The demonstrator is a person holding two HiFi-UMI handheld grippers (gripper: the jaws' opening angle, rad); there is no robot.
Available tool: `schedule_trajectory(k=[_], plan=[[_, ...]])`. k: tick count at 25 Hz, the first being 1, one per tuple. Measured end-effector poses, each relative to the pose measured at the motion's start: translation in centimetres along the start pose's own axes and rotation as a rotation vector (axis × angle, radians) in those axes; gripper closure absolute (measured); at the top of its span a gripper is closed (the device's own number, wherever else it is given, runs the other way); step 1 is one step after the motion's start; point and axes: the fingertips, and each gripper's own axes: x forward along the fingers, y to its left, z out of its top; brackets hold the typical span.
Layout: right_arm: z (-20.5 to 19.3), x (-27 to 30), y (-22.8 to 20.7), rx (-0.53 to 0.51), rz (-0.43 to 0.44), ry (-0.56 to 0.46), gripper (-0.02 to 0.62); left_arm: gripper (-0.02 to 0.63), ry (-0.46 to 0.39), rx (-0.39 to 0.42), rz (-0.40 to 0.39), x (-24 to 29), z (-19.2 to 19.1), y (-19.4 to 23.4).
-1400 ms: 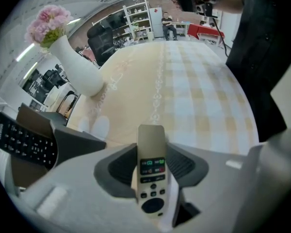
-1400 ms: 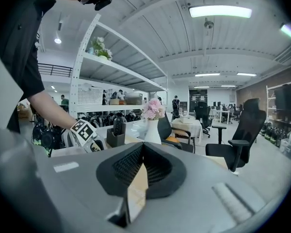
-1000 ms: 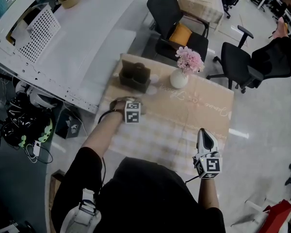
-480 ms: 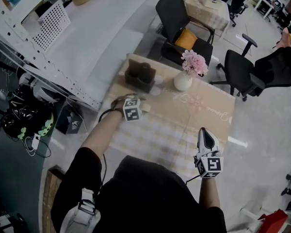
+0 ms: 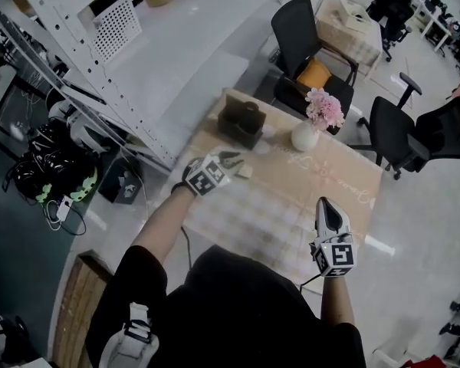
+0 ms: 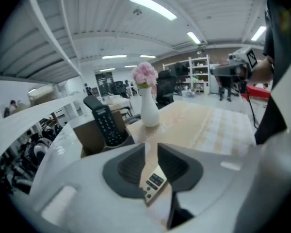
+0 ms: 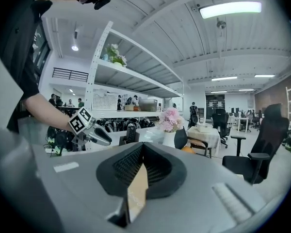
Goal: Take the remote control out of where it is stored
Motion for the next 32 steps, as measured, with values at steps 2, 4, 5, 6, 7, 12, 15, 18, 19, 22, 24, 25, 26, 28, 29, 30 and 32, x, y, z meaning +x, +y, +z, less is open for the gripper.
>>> schedule_trajectory(k=[2, 4, 5, 6, 7, 12, 15, 18, 19, 22, 24, 25, 26, 28, 29, 30, 32], plan=[[0.0, 0.3, 0.4, 0.0, 0.02, -0.001, 0.591, 0.545, -0.056, -0.07, 0.073, -1.7, 0.5, 0.8], [0.0, 0.6, 0.7, 0.01, 0.036, -0.005, 0.591, 0.552, -0.112, -0.143, 0.137, -3.4, 0.8, 1.4], [-0.1, 0.8, 0.8, 0.013, 0.041, -0.008, 0.591, 0.557, -0.139, -0.174, 0.165, -4.2, 0.9, 1.5], [-0.1, 1.0, 0.8, 0.016, 0.045, -0.011, 0.591, 0.56, -0.164, -0.195, 0.191, -4.9, 1.0, 1.4], [-0.3, 1.2, 0.8, 0.019, 0.048, -0.011, 0.591, 0.563, -0.186, -0.208, 0.215, -5.6, 1.2, 1.2], [-1.2, 2.7, 0.9, 0.039, 0.071, -0.008, 0.591, 0.569, -0.252, -0.237, 0.28, -7.7, 1.5, -0.4], [-1.5, 3.1, 1.3, 0.046, 0.099, 0.009, 0.591, 0.585, -0.32, -0.268, 0.328, -9.4, 1.8, -0.8], [-1.4, 3.4, 1.6, 0.042, 0.118, 0.009, 0.591, 0.603, -0.389, -0.317, 0.41, -11.5, 1.9, -0.5], [-1.4, 3.6, 1.7, 0.04, 0.124, 0.009, 0.591, 0.604, -0.409, -0.329, 0.425, -11.9, 2.2, -0.5], [-1.3, 3.9, 1.9, 0.034, 0.135, 0.008, 0.591, 0.604, -0.453, -0.342, 0.436, -12.4, 3.4, -0.6], [-1.2, 4.0, 2.1, 0.032, 0.137, 0.01, 0.591, 0.604, -0.474, -0.349, 0.432, -12.5, 3.8, -0.6], [-1.2, 3.9, 2.1, 0.029, 0.136, 0.011, 0.591, 0.604, -0.482, -0.351, 0.431, -12.5, 3.9, -0.6], [-1.2, 3.9, 2.0, 0.027, 0.134, 0.013, 0.591, 0.604, -0.488, -0.353, 0.431, -12.5, 4.0, -0.6], [-1.2, 3.8, 1.8, 0.024, 0.128, 0.013, 0.591, 0.603, -0.495, -0.354, 0.422, -12.1, 4.2, -0.4], [-1.3, 3.8, 1.6, 0.026, 0.124, 0.013, 0.591, 0.603, -0.491, -0.347, 0.416, -11.9, 4.2, -0.4], [-1.3, 3.8, 1.4, 0.029, 0.12, 0.012, 0.591, 0.603, -0.484, -0.335, 0.412, -11.7, 4.3, -0.2], [-1.3, 3.7, 1.1, 0.031, 0.11, 0.012, 0.591, 0.603, -0.476, -0.316, 0.409, -11.5, 4.5, 0.2]])
